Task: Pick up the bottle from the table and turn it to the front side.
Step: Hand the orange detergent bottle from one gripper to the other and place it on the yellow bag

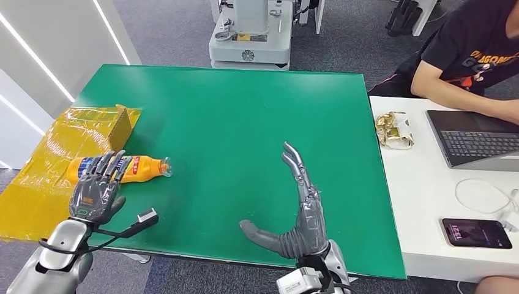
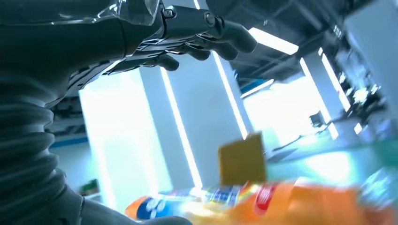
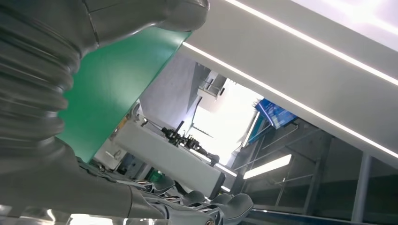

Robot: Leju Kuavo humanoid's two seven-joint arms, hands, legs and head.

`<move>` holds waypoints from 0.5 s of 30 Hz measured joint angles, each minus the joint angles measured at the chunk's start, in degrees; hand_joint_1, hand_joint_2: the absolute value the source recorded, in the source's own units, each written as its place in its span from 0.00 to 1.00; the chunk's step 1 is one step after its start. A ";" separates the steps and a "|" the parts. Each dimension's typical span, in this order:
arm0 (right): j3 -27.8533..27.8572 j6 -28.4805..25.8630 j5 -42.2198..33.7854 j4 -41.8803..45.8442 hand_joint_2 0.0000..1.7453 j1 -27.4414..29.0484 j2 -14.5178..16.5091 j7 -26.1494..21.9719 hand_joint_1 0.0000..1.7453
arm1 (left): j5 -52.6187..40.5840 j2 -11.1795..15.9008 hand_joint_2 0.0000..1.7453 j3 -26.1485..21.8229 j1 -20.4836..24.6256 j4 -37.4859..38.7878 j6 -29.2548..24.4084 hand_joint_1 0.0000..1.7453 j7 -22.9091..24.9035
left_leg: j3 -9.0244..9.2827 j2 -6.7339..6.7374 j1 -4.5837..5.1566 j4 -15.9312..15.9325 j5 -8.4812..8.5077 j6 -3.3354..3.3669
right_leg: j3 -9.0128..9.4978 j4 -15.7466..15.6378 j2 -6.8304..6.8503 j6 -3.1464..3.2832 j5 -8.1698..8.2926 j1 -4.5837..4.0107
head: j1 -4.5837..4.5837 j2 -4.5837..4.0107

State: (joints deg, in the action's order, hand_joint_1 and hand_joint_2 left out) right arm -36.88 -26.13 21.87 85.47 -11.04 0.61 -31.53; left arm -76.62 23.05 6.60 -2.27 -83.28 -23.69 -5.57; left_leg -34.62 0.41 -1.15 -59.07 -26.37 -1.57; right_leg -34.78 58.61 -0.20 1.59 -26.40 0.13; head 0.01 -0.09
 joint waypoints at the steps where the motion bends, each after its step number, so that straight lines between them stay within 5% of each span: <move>1: 0.13 0.05 0.33 0.39 1.00 0.30 -0.04 0.27 0.00 | 2.08 -0.28 1.00 -0.16 -1.46 -2.91 -0.93 0.00 -1.22 | 0.00 -0.01 0.00 0.00 0.00 0.00 | 0.00 0.00 0.01 -0.01 -0.01 0.00 | 0.00 0.00; 8: 0.42 1.08 1.93 2.47 1.00 1.53 -0.05 0.85 0.00 | 29.30 -4.42 1.00 2.25 -2.00 -12.83 -10.86 0.00 -16.46 | 0.03 -0.12 0.00 -0.01 0.02 0.02 | 0.06 -0.02 0.21 0.00 0.01 0.00 | 0.02 0.00; 15: 0.42 0.74 1.51 2.57 1.00 1.59 0.07 -0.29 0.00 | 63.07 -14.14 1.00 8.93 5.76 -10.87 -8.08 0.00 -30.91 | 0.07 -0.21 0.01 -0.03 0.06 0.05 | 0.19 -0.02 0.31 0.00 0.09 0.01 | 0.00 0.00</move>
State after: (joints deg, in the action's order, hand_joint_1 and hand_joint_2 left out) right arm -36.46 -25.39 23.38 88.04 -9.45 0.67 -31.82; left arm -13.55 8.90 15.53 3.49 -94.15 -31.77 -36.48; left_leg -34.55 0.19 -1.14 -59.10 -26.31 -1.52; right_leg -34.59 58.59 0.11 1.59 -26.31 0.13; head 0.01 -0.09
